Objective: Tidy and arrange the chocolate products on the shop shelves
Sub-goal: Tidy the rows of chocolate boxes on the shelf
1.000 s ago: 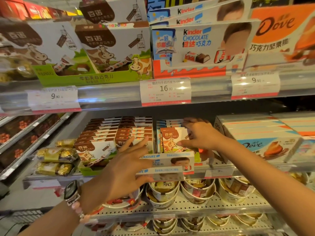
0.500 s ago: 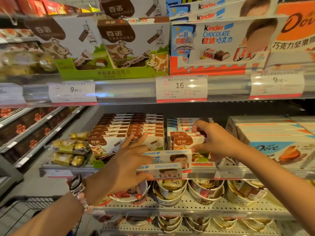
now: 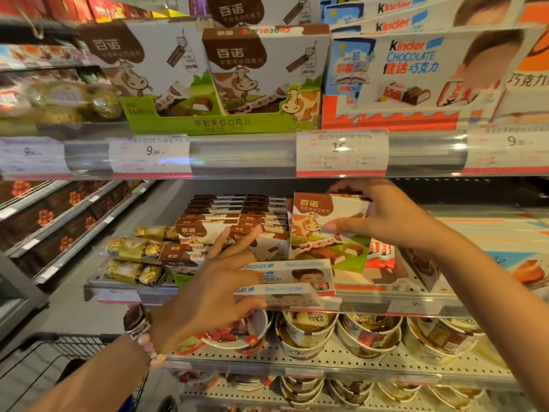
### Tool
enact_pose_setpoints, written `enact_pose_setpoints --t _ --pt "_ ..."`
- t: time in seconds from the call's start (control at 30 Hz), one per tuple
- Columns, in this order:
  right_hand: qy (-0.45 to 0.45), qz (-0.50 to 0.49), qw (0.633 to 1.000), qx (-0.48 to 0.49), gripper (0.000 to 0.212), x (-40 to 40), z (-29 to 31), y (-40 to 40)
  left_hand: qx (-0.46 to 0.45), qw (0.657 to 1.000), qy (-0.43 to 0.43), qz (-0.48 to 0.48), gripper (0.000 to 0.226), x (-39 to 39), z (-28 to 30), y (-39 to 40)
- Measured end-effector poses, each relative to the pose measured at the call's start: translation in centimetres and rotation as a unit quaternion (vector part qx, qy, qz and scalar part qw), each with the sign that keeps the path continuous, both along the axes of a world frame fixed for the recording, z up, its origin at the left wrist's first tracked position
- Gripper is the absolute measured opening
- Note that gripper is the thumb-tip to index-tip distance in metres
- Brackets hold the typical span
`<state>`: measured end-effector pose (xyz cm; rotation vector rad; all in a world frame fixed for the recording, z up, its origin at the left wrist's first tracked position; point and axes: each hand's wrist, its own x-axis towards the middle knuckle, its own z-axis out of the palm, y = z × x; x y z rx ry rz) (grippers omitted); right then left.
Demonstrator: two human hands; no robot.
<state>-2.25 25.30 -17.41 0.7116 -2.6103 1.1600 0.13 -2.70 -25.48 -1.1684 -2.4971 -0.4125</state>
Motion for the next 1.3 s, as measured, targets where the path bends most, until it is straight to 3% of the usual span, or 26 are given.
enact_pose_setpoints --t 0.13,0.4,0.67,0.83,0.93,1.1,1.3 --pt "-0.011 0.014 1.0 0.024 0.041 0.1 0.4 -0.3 0.026 1.0 -0.008 -0.006 0.019 -0.2 0.1 -0.5" --pt "-0.044 0.044 0.998 0.025 0.035 -0.1 0.6 -0.4 -0.015 1.0 0.004 0.002 0.014 0.0 0.4 -0.5" --pt "-0.074 0.056 0.993 0.073 0.037 -0.6 0.5 0.4 -0.153 0.986 -0.062 0.036 0.025 -1.5 1.3 -0.3" --pt "-0.072 0.071 0.989 0.105 0.038 -0.6 0.4 0.6 -0.191 0.976 -0.099 0.037 0.015 -2.4 2.0 -0.3" --pt "-0.069 0.049 0.992 0.09 0.041 -0.3 0.7 1.5 -0.22 0.969 -0.103 0.04 0.022 -2.7 2.4 0.0" --pt "-0.055 0.03 0.997 -0.053 0.052 0.4 1.4 0.9 -0.212 0.971 -0.103 0.034 0.021 -3.1 2.5 0.2" --pt "0.014 -0.009 0.999 0.035 0.041 -0.7 -0.5 -2.9 -0.171 0.983 -0.07 0.023 0.022 -2.7 2.2 -0.8"
